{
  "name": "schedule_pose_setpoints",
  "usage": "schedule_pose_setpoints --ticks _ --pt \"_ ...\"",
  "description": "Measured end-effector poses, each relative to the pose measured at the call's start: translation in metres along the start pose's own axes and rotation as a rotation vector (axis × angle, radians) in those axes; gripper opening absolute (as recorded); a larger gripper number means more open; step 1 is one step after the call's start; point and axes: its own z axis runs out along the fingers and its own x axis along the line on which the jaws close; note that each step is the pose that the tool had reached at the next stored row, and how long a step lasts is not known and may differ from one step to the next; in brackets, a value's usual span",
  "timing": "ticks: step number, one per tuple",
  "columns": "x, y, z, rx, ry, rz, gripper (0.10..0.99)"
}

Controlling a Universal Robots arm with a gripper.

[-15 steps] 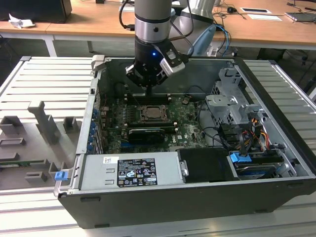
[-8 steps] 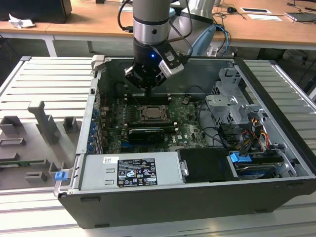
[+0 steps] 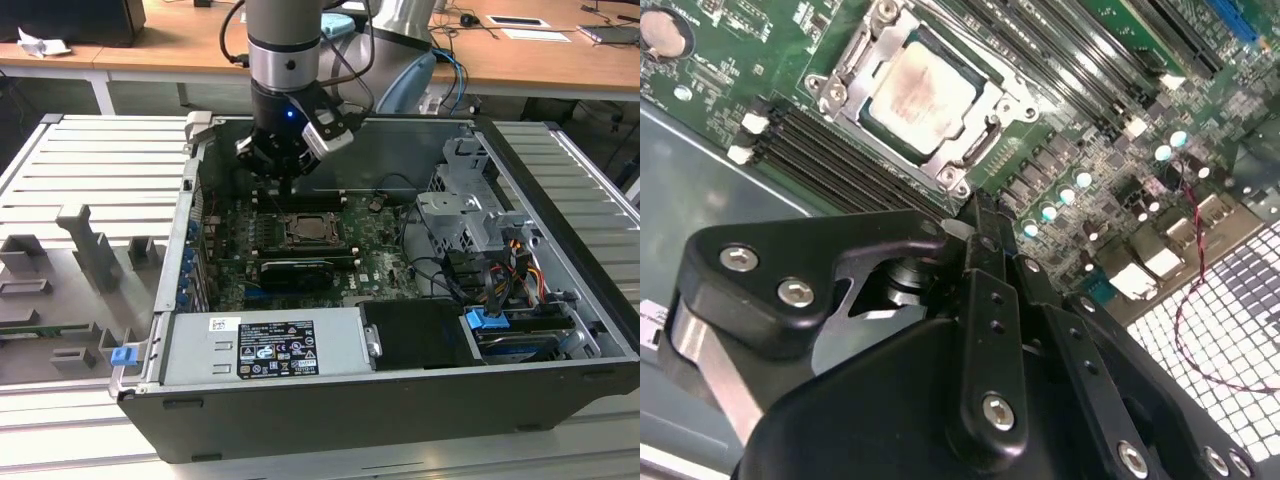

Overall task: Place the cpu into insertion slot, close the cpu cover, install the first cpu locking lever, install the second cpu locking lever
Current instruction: 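Install the first cpu locking lever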

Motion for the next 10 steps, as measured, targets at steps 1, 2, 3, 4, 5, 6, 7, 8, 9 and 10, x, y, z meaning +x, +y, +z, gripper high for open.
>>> schedule_pose_setpoints --ticks 1,2,3,4,5,6,7,8,9,10 --pt "0.0 0.0 0.0005 0.0 -0.0005 0.011 0.106" --pt "0.0 -0.0001 0.0009 0.001 -0.001 0.024 0.106" --pt "0.0001 -0.0001 0.0017 0.001 -0.0022 0.051 0.106" --pt "0.0001 -0.0001 0.002 0.002 -0.0026 0.063 0.106" --pt "0.0007 -0.0001 0.0022 0.002 -0.0029 0.068 0.106" --pt "0.0012 0.0 0.0026 0.001 -0.0032 0.069 0.106" --pt "0.0016 0.0 0.0029 0.0 -0.0033 0.069 0.106" --pt "0.0022 0.0001 0.0032 -0.001 -0.0035 0.069 0.106" --pt "0.0026 0.0001 0.0033 -0.001 -0.0037 0.069 0.106" --pt "0.0031 0.0001 0.0033 -0.001 -0.0037 0.069 0.106"
